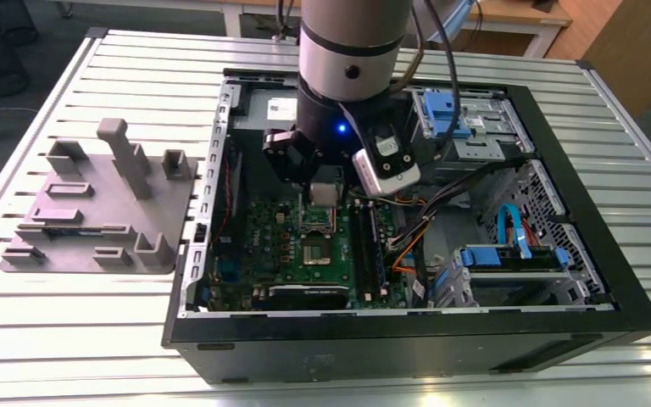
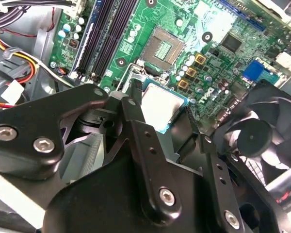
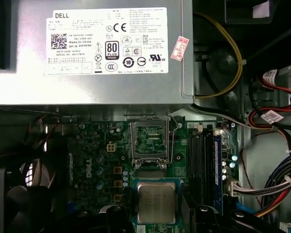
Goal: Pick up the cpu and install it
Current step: 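Place the cpu into insertion slot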
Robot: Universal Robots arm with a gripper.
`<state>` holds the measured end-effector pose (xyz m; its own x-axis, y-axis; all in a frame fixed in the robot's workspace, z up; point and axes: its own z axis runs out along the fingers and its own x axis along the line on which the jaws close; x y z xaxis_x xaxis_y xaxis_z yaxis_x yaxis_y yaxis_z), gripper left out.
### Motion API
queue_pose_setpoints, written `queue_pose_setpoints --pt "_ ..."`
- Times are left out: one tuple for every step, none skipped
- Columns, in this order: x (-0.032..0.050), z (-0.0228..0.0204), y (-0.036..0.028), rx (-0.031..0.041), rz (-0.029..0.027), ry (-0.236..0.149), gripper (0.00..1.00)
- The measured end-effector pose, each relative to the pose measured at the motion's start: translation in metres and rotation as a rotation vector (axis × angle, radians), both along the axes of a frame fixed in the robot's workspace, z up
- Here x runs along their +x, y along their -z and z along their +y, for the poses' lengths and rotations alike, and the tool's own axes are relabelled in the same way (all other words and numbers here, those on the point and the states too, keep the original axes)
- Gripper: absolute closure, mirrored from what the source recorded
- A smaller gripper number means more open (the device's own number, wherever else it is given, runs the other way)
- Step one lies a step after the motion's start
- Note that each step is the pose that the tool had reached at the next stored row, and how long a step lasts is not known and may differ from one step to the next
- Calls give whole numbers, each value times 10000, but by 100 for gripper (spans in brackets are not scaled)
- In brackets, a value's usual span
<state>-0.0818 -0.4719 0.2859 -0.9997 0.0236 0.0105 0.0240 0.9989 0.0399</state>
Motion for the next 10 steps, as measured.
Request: queue_pose_setpoints --pt "0 0 19 1 -1 0 53" --pt "0 0 37 1 0 0 53" --pt "0 0 55 1 0 0 53" --pt "0 0 73 0 0 0 53" --pt "0 0 91 -1 0 0 53" --pt "0 0 109 0 0 0 53" --pt "0 0 127 0 0 -1 53" --pt "0 0 147 1 -1 0 53" --pt "0 0 165 0 0 0 53" --pt "0 0 183 0 0 0 53"
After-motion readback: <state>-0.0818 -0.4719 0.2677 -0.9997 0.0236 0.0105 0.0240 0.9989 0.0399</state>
